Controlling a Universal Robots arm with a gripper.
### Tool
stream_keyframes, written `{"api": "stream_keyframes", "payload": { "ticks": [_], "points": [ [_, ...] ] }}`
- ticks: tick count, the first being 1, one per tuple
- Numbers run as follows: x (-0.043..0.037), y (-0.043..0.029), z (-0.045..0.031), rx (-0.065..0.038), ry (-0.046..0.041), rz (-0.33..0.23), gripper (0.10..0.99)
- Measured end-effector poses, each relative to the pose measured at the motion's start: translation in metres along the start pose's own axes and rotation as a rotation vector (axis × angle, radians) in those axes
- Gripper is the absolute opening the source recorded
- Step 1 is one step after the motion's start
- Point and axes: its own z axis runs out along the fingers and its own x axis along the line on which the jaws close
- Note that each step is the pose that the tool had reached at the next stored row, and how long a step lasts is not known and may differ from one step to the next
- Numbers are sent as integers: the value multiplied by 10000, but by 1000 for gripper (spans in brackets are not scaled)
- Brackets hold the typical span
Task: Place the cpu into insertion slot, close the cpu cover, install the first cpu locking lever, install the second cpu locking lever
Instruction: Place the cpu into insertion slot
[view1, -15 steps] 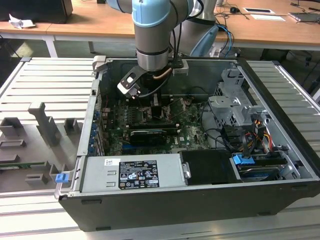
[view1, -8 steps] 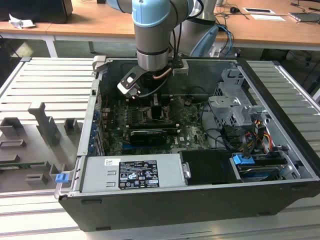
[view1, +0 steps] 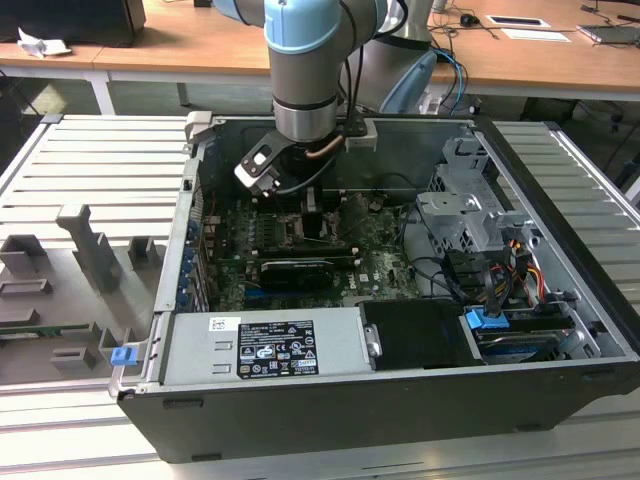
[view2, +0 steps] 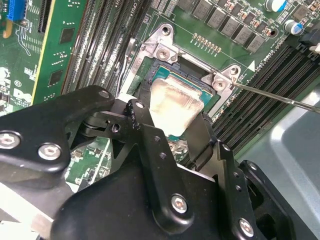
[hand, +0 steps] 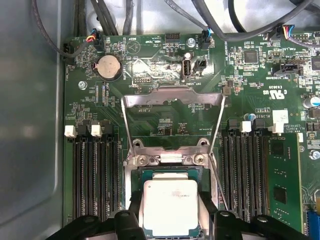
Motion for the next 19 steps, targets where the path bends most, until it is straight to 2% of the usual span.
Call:
{"api": "stream_keyframes", "payload": {
  "ticks": [1,3,4,7,8,13,19],
  "points": [
    [0,0,0,-1,-14,10,525],
    [1,0,2,-5,-113,-198,525],
    [0,0,0,-3,-127,-260,525],
    [10,-1,0,-3,-128,-267,537],
    [12,0,0,-4,-127,-268,600],
    [32,2,-3,-3,-128,-262,600],
    [38,9,-91,-2,-160,-264,588]
  ]
}}
